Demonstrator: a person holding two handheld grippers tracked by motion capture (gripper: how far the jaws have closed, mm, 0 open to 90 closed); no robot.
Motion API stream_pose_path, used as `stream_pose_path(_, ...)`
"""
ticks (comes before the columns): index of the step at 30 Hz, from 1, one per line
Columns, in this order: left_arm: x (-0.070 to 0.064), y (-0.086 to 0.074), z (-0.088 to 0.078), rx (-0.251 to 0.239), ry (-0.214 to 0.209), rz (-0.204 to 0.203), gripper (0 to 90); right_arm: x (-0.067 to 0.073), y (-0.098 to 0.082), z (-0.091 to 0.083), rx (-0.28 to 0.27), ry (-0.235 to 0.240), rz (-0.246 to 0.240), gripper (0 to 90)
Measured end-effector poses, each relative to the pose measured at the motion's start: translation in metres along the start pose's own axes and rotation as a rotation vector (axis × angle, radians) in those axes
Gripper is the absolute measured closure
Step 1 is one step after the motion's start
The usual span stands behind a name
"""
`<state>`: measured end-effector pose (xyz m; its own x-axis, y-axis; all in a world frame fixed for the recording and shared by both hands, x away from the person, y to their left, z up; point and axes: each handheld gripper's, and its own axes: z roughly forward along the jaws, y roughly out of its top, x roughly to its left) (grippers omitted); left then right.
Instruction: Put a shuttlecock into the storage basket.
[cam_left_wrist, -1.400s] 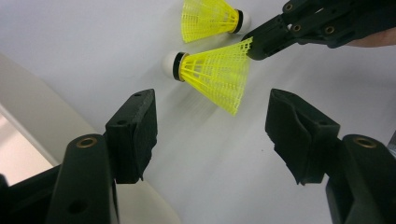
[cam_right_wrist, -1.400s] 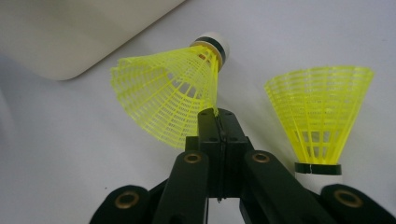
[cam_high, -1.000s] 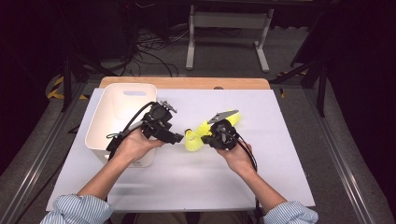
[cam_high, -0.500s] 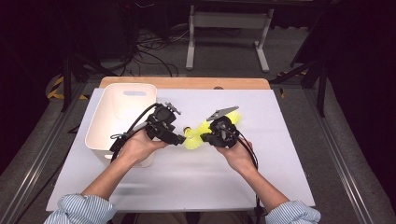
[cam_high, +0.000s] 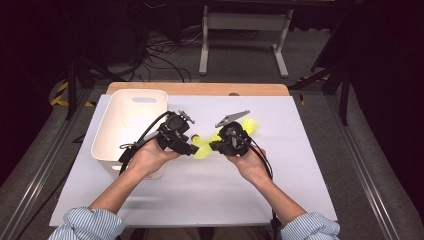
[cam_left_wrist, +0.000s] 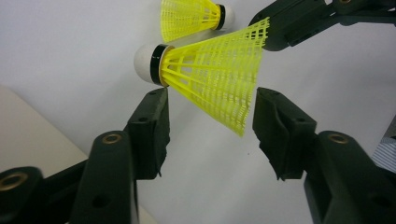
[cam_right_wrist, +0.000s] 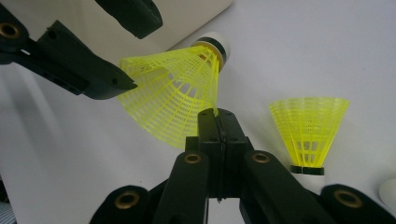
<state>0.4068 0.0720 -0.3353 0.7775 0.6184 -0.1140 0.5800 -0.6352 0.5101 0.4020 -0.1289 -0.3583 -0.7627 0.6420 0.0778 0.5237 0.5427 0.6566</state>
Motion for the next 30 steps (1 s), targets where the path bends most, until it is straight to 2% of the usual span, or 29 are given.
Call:
stream_pose_path(8, -0.0022, 0.0007, 0.0021, 0.011, -0.010, 0.009, 61.7, 0.0011, 0.0004, -0.0020, -0.009, 0.019, 0.001, 90.0)
stream_pose_path(11, -0.0022, 0.0007, 0.0013, 0.009, -0.002, 0.027, 69.9, 0.0023, 0.0005, -0.0016, -0.008, 0.023, 0.001, 90.0)
stream_pose_path(19, -0.0024, -0.0002, -0.0014, -0.005, 0.025, 0.042, 85.7, 0.0025, 0.0004, 0.0006, -0.005, 0.030, 0.002, 90.0)
stream_pose_path(27, -0.0029, 0.0006, -0.0028, 0.015, 0.056, 0.050, 89.4, 0.0024, 0.0005, 0.0032, 0.003, 0.041, 0.004, 89.0)
stream_pose_path(30, -0.0026, 0.0029, -0.0013, 0.032, 0.068, 0.046, 89.7, 0.0022, 0.0005, 0.0027, 0.001, 0.048, 0.005, 85.2)
